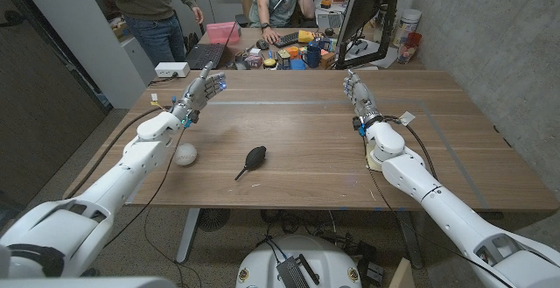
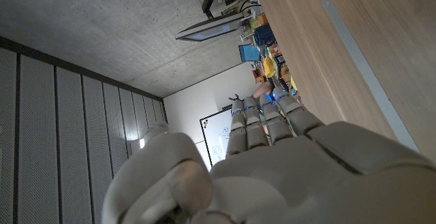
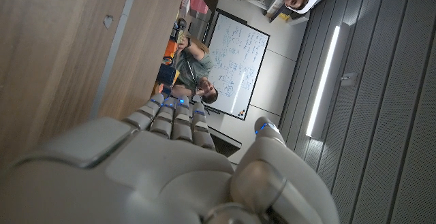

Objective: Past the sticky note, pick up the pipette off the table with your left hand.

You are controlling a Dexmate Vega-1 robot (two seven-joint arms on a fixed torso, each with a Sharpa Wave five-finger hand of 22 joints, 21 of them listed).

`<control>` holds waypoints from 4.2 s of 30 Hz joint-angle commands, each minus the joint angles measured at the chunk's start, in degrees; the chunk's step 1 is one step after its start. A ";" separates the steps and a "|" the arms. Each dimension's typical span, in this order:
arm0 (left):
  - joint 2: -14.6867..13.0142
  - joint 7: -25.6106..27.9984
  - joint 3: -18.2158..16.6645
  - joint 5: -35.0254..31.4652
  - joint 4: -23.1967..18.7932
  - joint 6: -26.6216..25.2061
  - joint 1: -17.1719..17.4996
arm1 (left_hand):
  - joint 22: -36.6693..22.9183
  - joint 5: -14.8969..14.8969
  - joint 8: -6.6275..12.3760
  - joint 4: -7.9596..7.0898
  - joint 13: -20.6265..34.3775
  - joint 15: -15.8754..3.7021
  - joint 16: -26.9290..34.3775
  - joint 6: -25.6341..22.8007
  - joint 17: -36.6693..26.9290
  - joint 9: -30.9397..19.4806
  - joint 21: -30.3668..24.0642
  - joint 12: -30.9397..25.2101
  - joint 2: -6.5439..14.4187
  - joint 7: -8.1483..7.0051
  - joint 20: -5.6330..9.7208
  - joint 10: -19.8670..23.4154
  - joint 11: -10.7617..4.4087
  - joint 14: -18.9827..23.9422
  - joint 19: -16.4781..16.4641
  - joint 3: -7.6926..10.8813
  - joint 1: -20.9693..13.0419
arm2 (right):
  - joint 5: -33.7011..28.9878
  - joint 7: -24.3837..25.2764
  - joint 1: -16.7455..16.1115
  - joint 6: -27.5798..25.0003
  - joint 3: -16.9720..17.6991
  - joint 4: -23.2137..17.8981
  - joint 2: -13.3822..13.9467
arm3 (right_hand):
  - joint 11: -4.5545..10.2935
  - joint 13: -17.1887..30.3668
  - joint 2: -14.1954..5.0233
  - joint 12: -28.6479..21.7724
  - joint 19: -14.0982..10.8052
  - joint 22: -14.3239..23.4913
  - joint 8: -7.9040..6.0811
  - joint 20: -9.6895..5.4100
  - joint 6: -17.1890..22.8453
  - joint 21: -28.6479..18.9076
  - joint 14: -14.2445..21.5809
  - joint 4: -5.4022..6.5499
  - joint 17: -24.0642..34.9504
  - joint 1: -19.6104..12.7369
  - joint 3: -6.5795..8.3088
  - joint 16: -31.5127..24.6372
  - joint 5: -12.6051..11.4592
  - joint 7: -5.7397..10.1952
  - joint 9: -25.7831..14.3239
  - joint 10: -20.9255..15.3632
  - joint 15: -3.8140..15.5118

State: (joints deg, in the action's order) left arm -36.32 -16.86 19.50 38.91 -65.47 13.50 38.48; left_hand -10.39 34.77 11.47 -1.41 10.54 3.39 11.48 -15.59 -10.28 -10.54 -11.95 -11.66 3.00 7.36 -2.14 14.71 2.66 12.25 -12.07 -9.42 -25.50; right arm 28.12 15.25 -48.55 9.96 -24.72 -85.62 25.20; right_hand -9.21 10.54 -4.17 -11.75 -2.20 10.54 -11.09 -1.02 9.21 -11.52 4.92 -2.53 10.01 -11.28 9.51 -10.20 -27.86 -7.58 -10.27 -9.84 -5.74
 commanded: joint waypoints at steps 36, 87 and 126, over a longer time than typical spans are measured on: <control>-28.82 37.11 -1.82 -37.41 -58.24 -47.20 21.43 | -1.06 -6.89 4.60 4.80 1.97 4.55 1.68 -20.14 -1.42 -0.36 -2.08 -3.72 -1.79 2.64 -10.35 14.35 3.14 12.04 -5.40 0.04 -5.76 | -7.76 7.81 0.24 0.61 0.49 -7.10 -1.39 | 0.29 0.10 0.64 -0.64 0.31 0.11 -0.26 0.49 1.79 -0.03 0.32 -0.27 0.06 -0.28 -0.65 -0.28 -0.49 -0.49 -0.16 -1.51 0.07; -31.98 8.34 11.26 -57.06 -69.64 -53.21 16.27 | -0.85 -6.55 3.91 3.57 1.80 6.00 0.84 -23.60 -1.37 -0.43 -0.58 -2.72 -1.65 4.17 -10.35 14.54 6.11 10.71 -2.48 -1.70 -3.41 | -8.47 6.63 3.81 -1.16 2.18 -8.58 0.28 | 0.33 0.11 1.04 -0.53 1.34 0.12 0.03 1.22 1.63 0.22 -0.36 -0.31 0.09 0.10 -1.31 -0.03 -0.76 0.29 -0.18 -1.41 -0.42; -19.26 -23.33 23.28 -104.14 -65.44 -51.90 10.68 | -0.57 -5.96 2.78 3.28 1.63 7.10 -0.24 -25.18 -1.09 -0.45 1.05 -1.24 -2.24 4.51 -10.39 12.50 6.83 6.78 2.92 -3.33 -2.60 | -7.18 4.06 1.44 9.42 4.97 -4.71 -0.39 | 0.33 0.11 1.55 -0.41 1.31 0.12 0.09 2.11 1.58 0.06 -0.41 -0.16 0.13 0.78 -2.08 -0.14 -0.92 0.69 -0.19 -1.19 -0.20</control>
State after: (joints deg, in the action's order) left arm -60.33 -33.65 42.79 -56.45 -133.83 -42.98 49.36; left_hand -10.93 28.23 14.57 1.91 11.97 10.52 11.39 -40.75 -11.17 -10.80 -11.01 -13.23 0.84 10.84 -12.59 27.27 9.32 19.33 -9.57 -12.11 -28.45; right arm 20.55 20.44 -48.05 17.07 -20.07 -92.80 25.40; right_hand -9.11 10.53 -3.08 -12.19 -0.76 10.52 -11.09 0.41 10.53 -11.52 4.70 -2.44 9.99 -10.80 7.68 -10.41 -28.40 -7.27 -10.25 -11.15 -5.92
